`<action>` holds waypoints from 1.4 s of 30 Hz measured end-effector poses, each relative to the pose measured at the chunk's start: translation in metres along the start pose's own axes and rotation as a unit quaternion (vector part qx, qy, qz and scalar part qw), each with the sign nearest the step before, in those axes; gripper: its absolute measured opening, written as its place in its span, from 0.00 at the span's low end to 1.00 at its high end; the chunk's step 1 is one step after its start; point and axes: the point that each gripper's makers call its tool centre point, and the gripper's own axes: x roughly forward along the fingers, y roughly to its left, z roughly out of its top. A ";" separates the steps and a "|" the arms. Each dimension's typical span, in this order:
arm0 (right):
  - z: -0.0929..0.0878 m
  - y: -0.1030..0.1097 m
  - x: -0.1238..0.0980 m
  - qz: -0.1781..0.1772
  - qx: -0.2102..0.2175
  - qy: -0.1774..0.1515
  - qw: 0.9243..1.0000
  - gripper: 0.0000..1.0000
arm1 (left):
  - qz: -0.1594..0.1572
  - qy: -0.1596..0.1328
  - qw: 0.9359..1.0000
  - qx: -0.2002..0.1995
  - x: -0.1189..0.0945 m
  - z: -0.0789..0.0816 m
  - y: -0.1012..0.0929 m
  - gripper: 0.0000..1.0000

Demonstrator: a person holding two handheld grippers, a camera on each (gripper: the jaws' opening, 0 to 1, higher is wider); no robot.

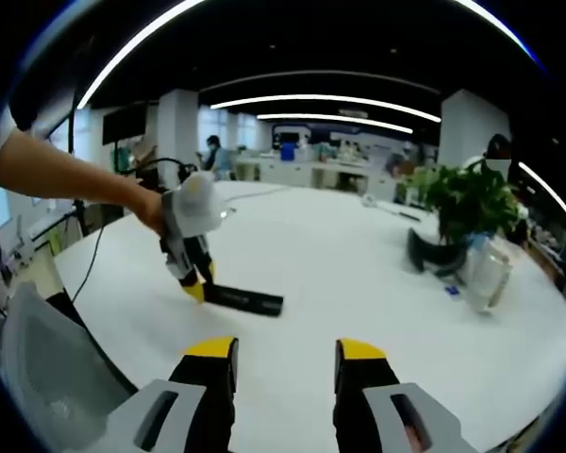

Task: Press the specified remote control buttons in sequence, fully releasing each button before pressing the next.

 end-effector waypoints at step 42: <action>0.026 0.023 0.066 0.061 -0.003 0.083 0.995 0.00 | -0.010 -0.111 0.994 0.016 -0.002 -0.013 -0.083 0.23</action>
